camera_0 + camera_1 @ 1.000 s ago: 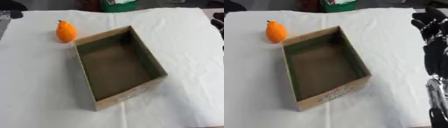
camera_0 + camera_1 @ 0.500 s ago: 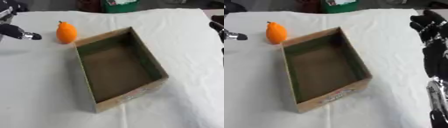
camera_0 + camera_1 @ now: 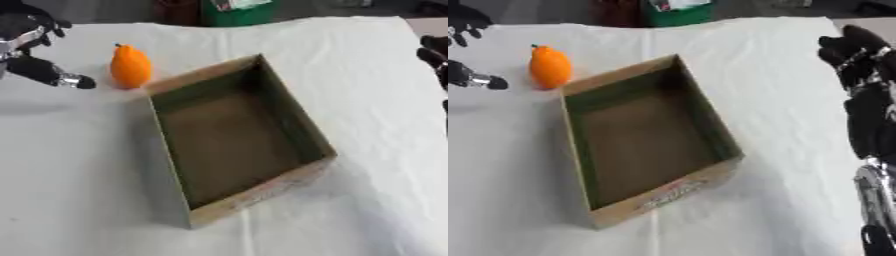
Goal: Pick up objects on the table and place them in the box.
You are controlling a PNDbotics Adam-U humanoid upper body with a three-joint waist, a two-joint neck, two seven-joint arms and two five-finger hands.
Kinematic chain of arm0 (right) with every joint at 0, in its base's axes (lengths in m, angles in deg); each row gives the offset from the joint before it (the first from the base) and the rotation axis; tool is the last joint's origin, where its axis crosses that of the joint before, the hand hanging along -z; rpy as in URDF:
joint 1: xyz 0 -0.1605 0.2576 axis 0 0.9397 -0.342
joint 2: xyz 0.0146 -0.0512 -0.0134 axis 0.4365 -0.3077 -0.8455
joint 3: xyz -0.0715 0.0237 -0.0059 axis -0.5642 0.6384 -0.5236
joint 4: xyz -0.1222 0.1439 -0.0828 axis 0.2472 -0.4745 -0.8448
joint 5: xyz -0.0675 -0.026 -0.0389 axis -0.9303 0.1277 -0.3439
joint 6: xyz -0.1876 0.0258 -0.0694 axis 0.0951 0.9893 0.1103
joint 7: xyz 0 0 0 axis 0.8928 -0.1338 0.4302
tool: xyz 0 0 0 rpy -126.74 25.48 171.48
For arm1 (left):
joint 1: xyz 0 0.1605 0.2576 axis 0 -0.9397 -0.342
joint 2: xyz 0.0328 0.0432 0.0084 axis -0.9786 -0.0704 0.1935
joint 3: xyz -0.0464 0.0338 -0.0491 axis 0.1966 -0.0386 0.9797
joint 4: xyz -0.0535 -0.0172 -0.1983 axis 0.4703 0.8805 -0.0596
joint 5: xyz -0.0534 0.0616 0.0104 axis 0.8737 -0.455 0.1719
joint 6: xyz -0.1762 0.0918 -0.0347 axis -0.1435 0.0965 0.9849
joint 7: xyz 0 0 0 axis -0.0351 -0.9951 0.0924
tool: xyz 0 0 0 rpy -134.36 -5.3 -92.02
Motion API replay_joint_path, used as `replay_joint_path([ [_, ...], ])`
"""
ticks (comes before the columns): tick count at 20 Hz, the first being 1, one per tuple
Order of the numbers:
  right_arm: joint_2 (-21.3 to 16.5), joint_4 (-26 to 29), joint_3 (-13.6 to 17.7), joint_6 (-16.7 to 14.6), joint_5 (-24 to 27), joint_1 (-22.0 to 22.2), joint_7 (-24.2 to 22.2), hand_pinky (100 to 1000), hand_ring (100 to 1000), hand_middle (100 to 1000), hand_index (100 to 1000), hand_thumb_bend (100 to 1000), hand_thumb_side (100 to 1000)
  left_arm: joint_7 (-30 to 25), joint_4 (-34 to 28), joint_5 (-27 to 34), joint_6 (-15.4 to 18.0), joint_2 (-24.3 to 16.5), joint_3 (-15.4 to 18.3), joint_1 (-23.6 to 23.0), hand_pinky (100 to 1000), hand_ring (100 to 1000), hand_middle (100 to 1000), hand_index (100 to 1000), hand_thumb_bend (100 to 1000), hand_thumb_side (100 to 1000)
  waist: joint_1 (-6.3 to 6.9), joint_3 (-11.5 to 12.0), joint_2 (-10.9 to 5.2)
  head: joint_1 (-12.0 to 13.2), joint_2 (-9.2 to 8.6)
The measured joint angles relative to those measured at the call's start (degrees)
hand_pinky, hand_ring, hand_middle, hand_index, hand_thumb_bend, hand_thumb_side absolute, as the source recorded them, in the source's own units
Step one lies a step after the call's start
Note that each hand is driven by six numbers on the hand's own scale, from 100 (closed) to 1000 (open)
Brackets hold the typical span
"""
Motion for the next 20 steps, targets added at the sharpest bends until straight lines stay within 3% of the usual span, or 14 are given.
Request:
replay_joint_path([
  [2, 0.0, 0.0, -0.1, 0.1, 0.0, -0.1, -0.2, 899, 870, 721, 874, 100, 1000, 0.2, 0.4, 0.7, -0.4, 0.7, 0.1, 0.4, 539, 752, 803, 1000, 770, 740, 0.04, -0.3, 0.25, 0.2, -0.18],
  [6, 0.0, 0.0, -0.2, 0.1, 0.0, -0.5, -0.5, 901, 870, 717, 871, 100, 1000, 1.1, 1.3, 0.9, -1.1, 1.8, 0.4, 1.1, 533, 745, 778, 1000, 644, 634, 0.10, -0.9, 0.80, 0.8, -0.73],
  [9, 0.0, 0.0, -0.4, 0.2, 0.0, -0.5, -0.7, 902, 869, 715, 869, 100, 1000, 1.5, 2.5, 1.6, -1.3, 2.8, 1.0, 1.7, 530, 743, 774, 1000, 604, 597, 0.35, -1.2, 1.26, 1.2, -1.21],
  [20, 0.1, 0.0, -0.4, 0.2, -0.3, -1.4, -0.7, 906, 868, 709, 869, 100, 1000, 2.0, 6.2, 4.5, -3.7, 4.8, 2.9, 3.0, 496, 720, 757, 965, 565, 573, 0.55, -2.4, 2.56, 2.1, -2.68],
])
